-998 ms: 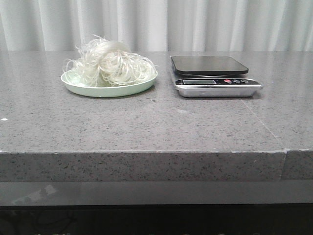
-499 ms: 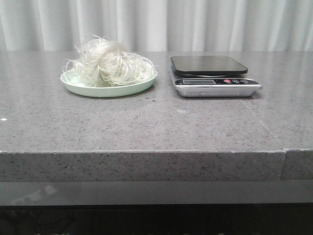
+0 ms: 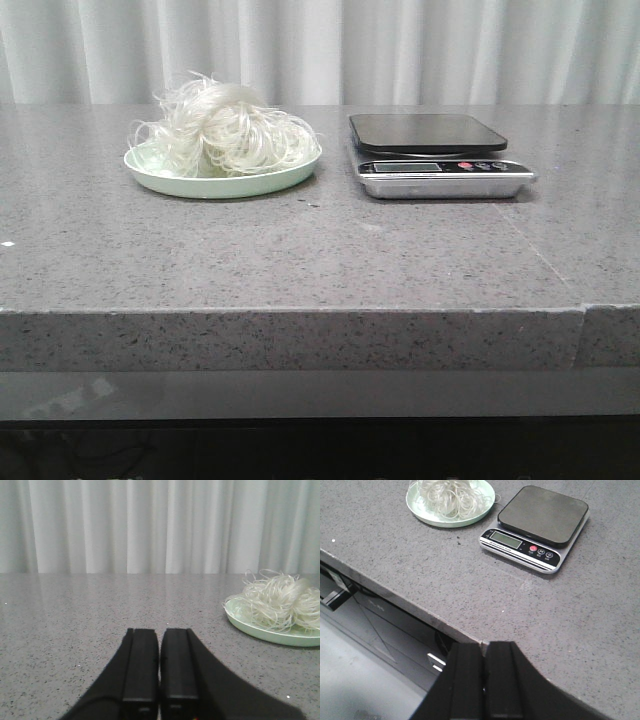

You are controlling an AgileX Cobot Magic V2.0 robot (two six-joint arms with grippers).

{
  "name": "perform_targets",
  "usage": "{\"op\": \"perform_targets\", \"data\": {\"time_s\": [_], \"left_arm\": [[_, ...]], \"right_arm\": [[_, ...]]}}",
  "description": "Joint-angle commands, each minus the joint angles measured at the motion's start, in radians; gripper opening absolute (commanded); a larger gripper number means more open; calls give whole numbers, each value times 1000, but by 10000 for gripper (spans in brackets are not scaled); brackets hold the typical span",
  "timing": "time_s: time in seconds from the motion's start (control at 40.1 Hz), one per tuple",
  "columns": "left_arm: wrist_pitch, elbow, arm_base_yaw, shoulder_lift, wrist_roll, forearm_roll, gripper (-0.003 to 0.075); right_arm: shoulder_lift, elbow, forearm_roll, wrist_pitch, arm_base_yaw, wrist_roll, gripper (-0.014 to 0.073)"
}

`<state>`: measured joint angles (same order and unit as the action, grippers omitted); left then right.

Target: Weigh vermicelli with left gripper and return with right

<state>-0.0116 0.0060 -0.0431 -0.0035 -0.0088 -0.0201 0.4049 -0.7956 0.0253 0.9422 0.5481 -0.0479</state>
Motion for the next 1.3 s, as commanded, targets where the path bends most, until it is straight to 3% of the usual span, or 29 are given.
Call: {"op": "perform_targets", "data": {"time_s": [0.0, 0.349, 0.673, 0.873, 1.272], "left_arm": [[-73, 36, 1, -24, -8, -9, 155], [-73, 36, 1, -24, -8, -9, 155], [-73, 36, 1, -24, -8, -9, 155], [-73, 36, 1, -24, -8, -9, 155], [-73, 36, 1, -24, -8, -9, 155]], "right_arm": [[-27, 20, 16, -126, -67, 2, 157], [-282, 433, 15, -570, -374, 2, 157], [-415, 726, -9, -899, -514, 2, 157], [-432, 821, -63, -994, -536, 2, 157], [-432, 819, -72, -974, -546, 2, 157]]}}
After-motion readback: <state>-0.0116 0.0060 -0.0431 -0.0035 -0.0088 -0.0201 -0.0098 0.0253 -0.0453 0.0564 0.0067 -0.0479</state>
